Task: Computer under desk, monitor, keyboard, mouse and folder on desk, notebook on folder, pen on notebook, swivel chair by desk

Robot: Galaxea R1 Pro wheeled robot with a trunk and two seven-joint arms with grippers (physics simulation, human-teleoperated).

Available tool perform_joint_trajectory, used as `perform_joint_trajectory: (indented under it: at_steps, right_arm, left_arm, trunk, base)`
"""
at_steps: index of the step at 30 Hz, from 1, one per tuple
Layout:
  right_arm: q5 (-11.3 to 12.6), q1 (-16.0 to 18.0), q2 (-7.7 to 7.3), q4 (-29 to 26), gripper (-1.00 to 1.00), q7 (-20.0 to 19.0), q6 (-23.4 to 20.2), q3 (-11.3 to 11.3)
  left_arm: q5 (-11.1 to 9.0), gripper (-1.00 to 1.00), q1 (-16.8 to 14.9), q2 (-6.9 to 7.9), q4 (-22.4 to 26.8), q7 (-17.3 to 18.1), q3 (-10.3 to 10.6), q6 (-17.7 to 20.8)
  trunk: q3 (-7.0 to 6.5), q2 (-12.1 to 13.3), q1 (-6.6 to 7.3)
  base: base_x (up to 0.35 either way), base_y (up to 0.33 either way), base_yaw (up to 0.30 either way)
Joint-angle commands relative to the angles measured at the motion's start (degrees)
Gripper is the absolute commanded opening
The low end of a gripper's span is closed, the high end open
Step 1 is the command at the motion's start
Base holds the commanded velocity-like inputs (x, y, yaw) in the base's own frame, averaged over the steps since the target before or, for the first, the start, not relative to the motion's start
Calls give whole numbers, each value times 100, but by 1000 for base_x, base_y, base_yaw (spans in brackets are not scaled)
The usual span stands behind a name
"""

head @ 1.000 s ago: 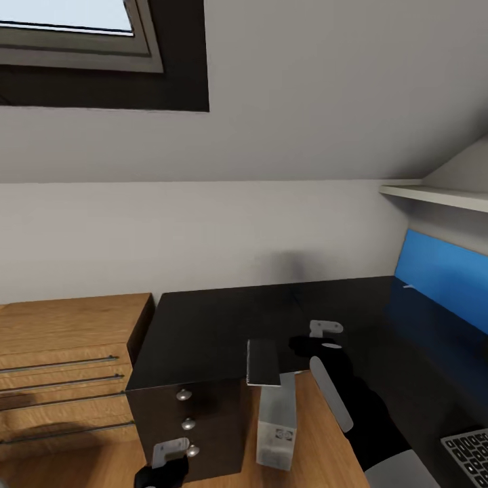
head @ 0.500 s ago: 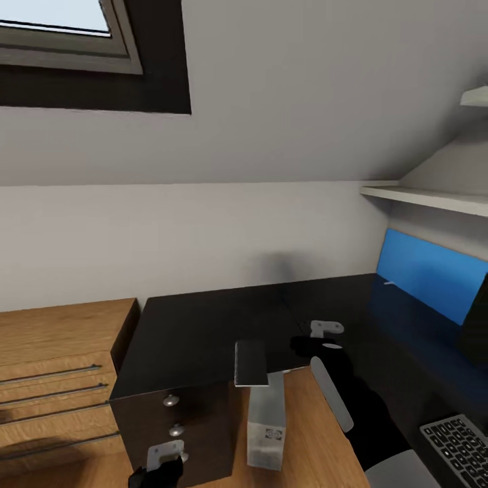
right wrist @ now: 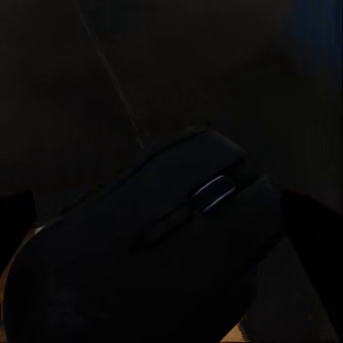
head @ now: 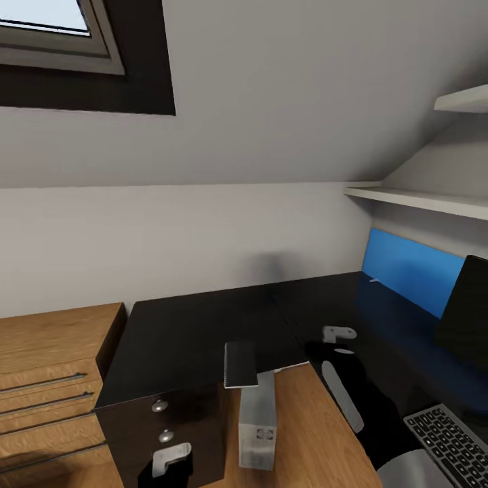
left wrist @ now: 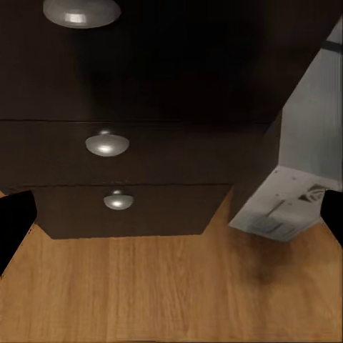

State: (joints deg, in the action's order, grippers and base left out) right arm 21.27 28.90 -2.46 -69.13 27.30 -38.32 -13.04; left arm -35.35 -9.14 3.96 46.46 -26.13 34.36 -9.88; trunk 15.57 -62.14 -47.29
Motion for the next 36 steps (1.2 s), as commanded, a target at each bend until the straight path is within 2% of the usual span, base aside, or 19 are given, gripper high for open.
perform_joint_trajectory:
  at_steps: [1,3,4,5,6,8,9,10,12,15,20,25,31,36]
  right_arm:
    - [61,9,-87,132,-100,-15,73,-17]
    - [61,17,-199,310,-100,-164,174,-17]
    - [57,31,-292,499,-100,-389,263,-16]
    - [54,96,-450,964,-100,-740,456,-15]
    - [54,241,-557,1333,-100,-883,612,-14]
    - [53,592,-699,2071,-100,-1097,924,-14]
    - [53,865,-795,2694,-100,-1270,1196,-14]
    - [47,1524,-909,4082,-100,-1678,1821,-19]
    - [-12,1758,-997,4584,-100,-1783,2004,-21]
    - [-75,1889,-1150,4872,-100,-1835,2110,-19]
    - [-103,1947,-1276,5007,-100,-1852,2122,-15]
    - [-105,2063,-1308,5199,-100,-1836,1872,-18]
    - [-103,2210,-1603,5477,-100,-1835,1440,-22]
    - [-112,2223,-1704,5523,-100,-1850,1371,-38]
  left_arm:
    - [-65,100,16,97,130,-41,92,-42]
    - [-74,100,38,212,309,-41,165,-41]
    - [-85,100,74,319,478,-42,242,-41]
    - [-92,100,161,417,657,-46,354,-39]
    - [-96,100,185,440,703,-48,416,-38]
    - [-98,100,200,455,731,-50,476,-39]
    - [-101,100,205,460,740,-50,497,-40]
    - [-103,100,209,464,748,-50,514,-40]
    - [-103,100,210,464,749,-51,519,-40]
    - [-104,100,210,465,750,-51,536,-40]
    - [-108,100,211,465,748,-51,544,-40]
    - [-112,100,211,465,741,-51,545,-40]
    - [-104,100,211,465,741,-51,545,-40]
    - [-104,100,211,465,741,-52,545,-40]
  trunk:
    - [7,-6,0]
    - [7,-6,0]
    - [7,-6,0]
    - [7,-6,0]
    - [7,-6,0]
    - [7,-6,0]
    - [7,-6,0]
    - [7,-6,0]
    - [7,-6,0]
    - [7,-6,0]
    - [7,-6,0]
    - [7,-6,0]
    - [7,-6,0]
    - [7,-6,0]
  base:
    - [0,0,-2]
    - [0,0,-1]
    - [0,0,0]
    - [0,0,0]
    - [0,0,0]
    - [0,0,0]
    - [0,0,0]
    - [0,0,0]
    - [0,0,0]
    - [0,0,0]
    - [0,0,0]
    - [0,0,0]
    - [0,0,0]
    - [0,0,0]
